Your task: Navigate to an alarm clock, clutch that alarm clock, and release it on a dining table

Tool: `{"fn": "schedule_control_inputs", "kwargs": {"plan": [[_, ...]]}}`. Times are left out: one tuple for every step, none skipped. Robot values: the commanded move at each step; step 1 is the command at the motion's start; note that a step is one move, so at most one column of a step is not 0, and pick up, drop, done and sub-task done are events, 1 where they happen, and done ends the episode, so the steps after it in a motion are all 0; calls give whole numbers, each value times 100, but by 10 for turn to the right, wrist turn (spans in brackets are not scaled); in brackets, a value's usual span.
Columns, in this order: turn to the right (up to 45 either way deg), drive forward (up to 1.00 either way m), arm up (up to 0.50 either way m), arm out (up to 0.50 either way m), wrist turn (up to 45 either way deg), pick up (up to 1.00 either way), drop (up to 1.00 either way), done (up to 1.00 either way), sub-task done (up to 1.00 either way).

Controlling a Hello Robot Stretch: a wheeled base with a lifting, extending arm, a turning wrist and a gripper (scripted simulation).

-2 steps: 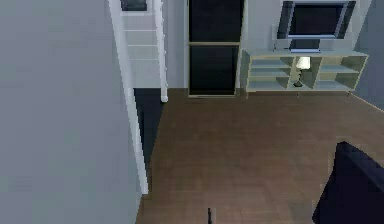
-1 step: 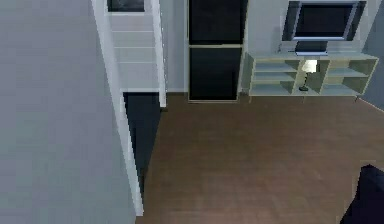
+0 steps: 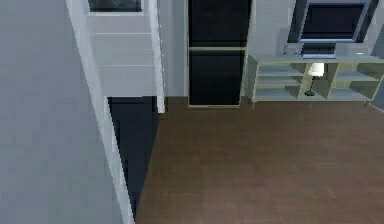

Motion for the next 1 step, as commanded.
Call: {"fn": "schedule_control_inputs", "kwargs": {"plan": [[450,0,0,0,0,0,0,0,0]]}}
